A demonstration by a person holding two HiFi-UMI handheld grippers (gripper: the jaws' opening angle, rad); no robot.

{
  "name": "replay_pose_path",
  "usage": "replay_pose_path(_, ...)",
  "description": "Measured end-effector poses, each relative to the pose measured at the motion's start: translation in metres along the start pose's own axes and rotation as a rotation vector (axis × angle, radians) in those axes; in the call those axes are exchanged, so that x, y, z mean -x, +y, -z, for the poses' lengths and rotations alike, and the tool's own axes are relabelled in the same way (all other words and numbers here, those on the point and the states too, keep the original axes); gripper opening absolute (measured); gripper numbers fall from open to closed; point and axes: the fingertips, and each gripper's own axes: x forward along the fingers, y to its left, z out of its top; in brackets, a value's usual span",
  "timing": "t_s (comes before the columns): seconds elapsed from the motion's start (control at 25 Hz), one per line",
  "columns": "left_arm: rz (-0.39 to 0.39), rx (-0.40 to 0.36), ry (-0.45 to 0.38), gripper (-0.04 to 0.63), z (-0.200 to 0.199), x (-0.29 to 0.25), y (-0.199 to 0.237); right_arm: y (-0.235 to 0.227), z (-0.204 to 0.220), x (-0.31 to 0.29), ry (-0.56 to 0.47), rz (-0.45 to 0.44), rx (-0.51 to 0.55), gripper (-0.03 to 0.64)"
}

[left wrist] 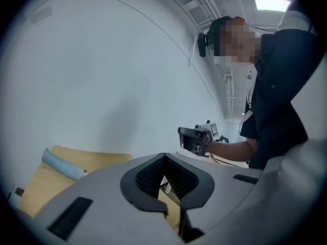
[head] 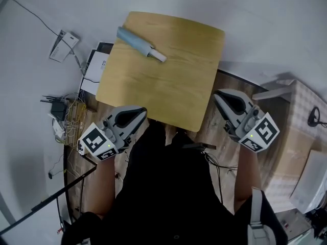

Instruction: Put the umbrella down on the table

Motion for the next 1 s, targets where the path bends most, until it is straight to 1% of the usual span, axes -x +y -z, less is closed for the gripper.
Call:
replay_pose_path(0.12, 0.008, -0.007, 0.016, 0.011, 0.007, 0.001, -0.019, -0.004, -0.016, 0.028, 0.012, 0.03, 0.067, 0.02)
replay_pose_path(0.2, 0.012, -0.009, 0.007, 0.011, 0.008, 0.005, -0.029, 0.001, -0.025, 0.042, 0.008, 0.043, 0.081, 0.02)
replay_pose_path(0.36, 0.021, -0.023, -0.033, 0.011, 0.001, 0.021, -0.047, 0.034, -0.034, 0.054, 0.0, 0.046, 0.089, 0.02)
replay_pose_path(0.48, 0.036, -0.046, -0.078, 0.011, -0.004, 0.045, -0.069, 0.078, -0.031, 0.046, 0.006, 0.015, 0.085, 0.018)
replay_pose_path(0.6, 0.047, -0.056, -0.123, 0.011, 0.003, 0.081, -0.097, 0.133, -0.024, 0.038, 0.021, -0.022, 0.093, 0.02)
replay_pose_path(0.8, 0.042, -0.01, -0.182, 0.011, 0.035, 0.147, -0.144, 0.215, -0.003, 0.036, 0.038, -0.06, 0.043, 0.018)
replay_pose_path(1.0, 0.025, 0.024, -0.22, 0.011, 0.072, 0.2, -0.189, 0.288, 0.024, 0.045, 0.099, -0.086, 0.054, 0.02)
